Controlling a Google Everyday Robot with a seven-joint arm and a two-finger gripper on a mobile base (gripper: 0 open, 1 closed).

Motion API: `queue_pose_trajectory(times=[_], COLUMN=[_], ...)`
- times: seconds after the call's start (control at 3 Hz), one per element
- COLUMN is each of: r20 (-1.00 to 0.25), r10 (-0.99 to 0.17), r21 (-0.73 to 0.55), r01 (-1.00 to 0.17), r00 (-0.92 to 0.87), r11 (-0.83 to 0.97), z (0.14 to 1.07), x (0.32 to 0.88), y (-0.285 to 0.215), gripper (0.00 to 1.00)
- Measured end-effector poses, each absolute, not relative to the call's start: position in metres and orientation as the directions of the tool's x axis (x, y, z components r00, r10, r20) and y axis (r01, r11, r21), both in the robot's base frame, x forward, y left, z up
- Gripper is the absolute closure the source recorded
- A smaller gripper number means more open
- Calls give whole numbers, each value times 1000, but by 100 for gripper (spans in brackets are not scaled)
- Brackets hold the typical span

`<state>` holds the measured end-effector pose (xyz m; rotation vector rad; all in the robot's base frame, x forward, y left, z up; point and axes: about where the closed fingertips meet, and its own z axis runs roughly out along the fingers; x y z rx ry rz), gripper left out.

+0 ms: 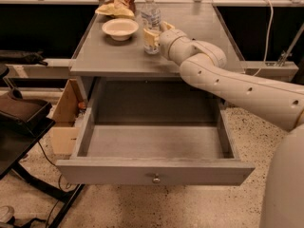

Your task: Pick blue plastic bottle from top drawer and place on counter

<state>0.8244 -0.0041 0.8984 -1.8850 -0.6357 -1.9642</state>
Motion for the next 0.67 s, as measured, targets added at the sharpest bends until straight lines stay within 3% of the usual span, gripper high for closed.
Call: queue_pose_trajectory(times=[0.67], r20=[997], r10=[59], r21=[81], r01=[536], r00=[-58], r11=[-840], z=[898], x=[824], y=[-4], gripper=[38])
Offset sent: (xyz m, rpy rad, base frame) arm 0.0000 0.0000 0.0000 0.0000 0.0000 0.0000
